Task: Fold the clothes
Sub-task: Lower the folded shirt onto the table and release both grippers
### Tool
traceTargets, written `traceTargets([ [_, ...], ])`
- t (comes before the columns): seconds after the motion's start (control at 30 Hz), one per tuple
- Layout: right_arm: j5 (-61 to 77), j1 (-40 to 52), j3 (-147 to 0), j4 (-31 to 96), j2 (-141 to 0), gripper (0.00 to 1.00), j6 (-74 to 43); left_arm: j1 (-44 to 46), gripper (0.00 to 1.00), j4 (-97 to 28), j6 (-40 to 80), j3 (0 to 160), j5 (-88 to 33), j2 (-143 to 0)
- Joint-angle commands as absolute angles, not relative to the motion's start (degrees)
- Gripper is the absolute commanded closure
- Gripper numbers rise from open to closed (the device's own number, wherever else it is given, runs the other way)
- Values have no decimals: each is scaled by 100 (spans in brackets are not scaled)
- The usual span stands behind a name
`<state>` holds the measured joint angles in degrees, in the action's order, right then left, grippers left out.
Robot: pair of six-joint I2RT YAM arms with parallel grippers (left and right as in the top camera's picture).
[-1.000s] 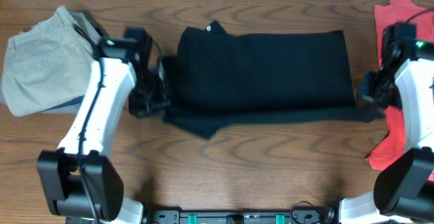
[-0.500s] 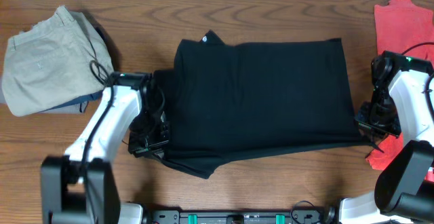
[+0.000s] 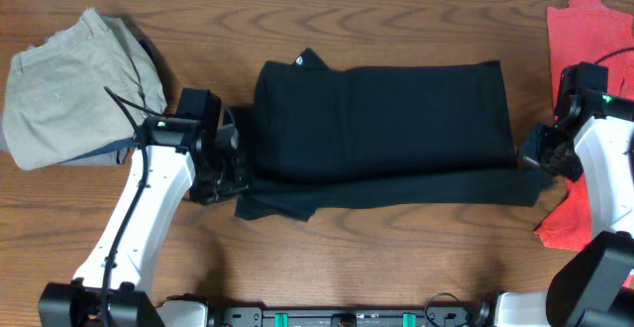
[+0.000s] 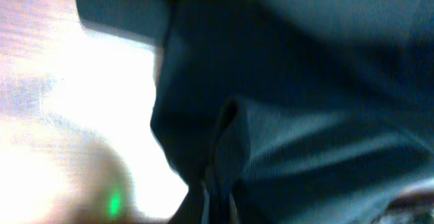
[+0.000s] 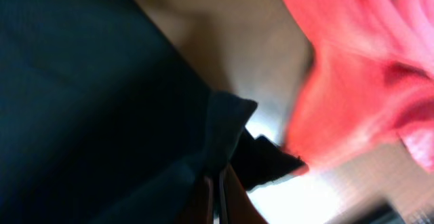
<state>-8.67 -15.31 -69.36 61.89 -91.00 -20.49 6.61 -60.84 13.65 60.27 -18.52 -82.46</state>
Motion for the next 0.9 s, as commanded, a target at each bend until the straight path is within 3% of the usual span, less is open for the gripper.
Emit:
traceTargets([
  [0.0,-368,-1555,-6952,5817,-9275,99,-1643,617,94,-5642,1929,6016,-1496,-8525],
  [0.43,-274,-1391,-6952,4261,-10416,97,-1734,617,92,-3546,2436,6016,-1243,-9529],
  [0.5,-294,-1391,-6952,4163,-10481,74,-1730,617,53,-3476,2434,6016,-1258,-9529],
  [0.53,-303,-1393,-6952,4156,-10481,65,-1728,617,39,-3489,2434,6016,-1258,-9529],
  [0.57,-320,-1396,-6954,4169,-10477,60,-1728,617,32,-3527,2432,6016,-1262,-9529],
  [0.63,-318,-1402,-6960,4248,-10418,56,-1730,617,25,-3627,2427,6027,-1262,-9522],
  [0.73,-318,-1406,-6960,4386,-10269,56,-1730,617,25,-3798,2408,6060,-1295,-9465],
  [0.87,-290,-1406,-6960,4735,-10071,71,-1704,617,29,-4132,2246,6069,-1299,-9354],
])
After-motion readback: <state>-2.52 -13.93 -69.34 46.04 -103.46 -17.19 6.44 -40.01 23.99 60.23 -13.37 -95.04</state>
